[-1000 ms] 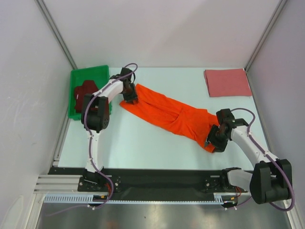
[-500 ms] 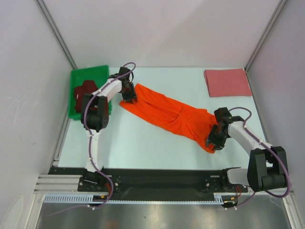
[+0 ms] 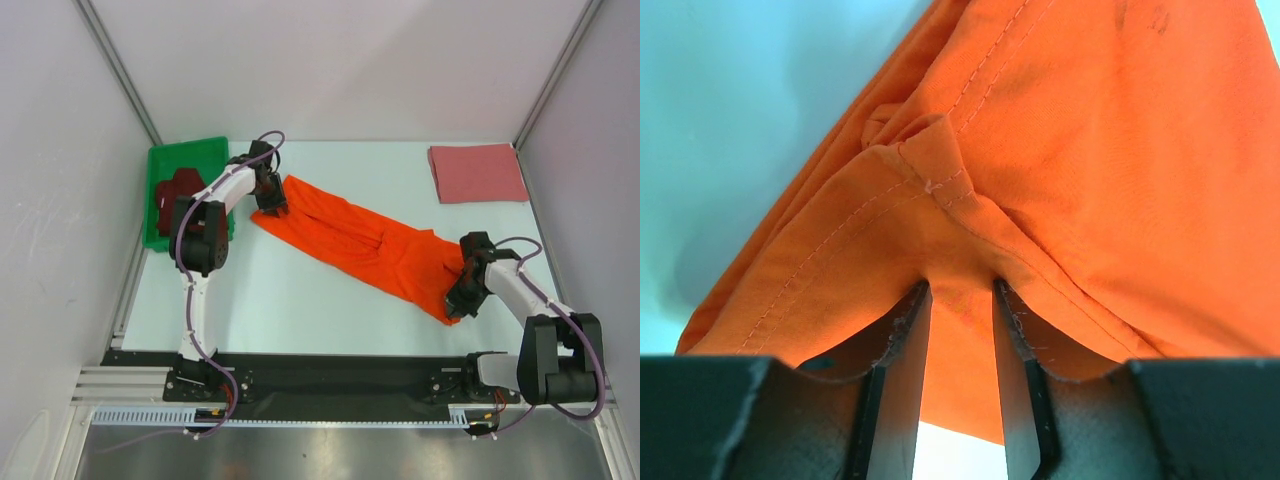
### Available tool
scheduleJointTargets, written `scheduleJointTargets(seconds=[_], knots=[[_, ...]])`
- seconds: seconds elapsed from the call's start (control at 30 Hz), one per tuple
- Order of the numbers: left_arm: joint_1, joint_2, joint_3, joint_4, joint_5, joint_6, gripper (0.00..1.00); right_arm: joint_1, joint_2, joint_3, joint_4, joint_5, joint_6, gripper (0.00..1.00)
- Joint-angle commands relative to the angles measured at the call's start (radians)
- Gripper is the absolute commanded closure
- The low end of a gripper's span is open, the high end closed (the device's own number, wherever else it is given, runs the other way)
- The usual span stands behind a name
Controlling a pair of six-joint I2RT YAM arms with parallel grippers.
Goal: Fold and stack the t-shirts
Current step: Fold the tshirt
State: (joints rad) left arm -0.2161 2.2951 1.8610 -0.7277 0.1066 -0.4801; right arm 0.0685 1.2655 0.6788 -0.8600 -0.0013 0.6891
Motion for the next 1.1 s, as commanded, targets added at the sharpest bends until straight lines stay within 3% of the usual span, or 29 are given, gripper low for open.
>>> scheduleJointTargets(seconds=[0.0,0.23,0.33,0.4,0.53,0.7,0.83,1.07], knots=[[0.012,0.035,0.018,0.010,-0.027,0.012,0.63,-0.042,-0.032,0.005,-0.068,0.105,0.046,1.00],[0.014,0.038,0.014,0.007,-0.031,0.018,0.63,-0.061,-0.003,-0.016,-0.053,0.060,0.023,1.00],[0.014,0.026,0.006,0.007,-0.035,0.029,0.63,-0.062,-0.023,0.016,-0.072,0.064,0.003,0.94],[0.014,0.000,-0.012,0.010,-0.044,0.032,0.62,-0.061,-0.055,0.039,-0.088,0.054,-0.019,0.84],[0.012,-0.071,-0.062,0.030,-0.042,0.026,0.52,-0.061,-0.103,0.105,-0.126,0.018,-0.046,0.55],[0.009,-0.152,-0.117,0.033,-0.033,-0.002,0.45,-0.061,-0.069,0.232,-0.123,0.041,-0.097,0.46],[0.006,-0.200,-0.114,0.022,-0.039,-0.006,0.41,-0.149,0.032,0.300,-0.062,0.012,-0.141,0.35],[0.004,-0.220,-0.049,0.010,-0.047,0.024,0.41,-0.251,0.224,0.415,0.052,-0.106,-0.188,0.35]])
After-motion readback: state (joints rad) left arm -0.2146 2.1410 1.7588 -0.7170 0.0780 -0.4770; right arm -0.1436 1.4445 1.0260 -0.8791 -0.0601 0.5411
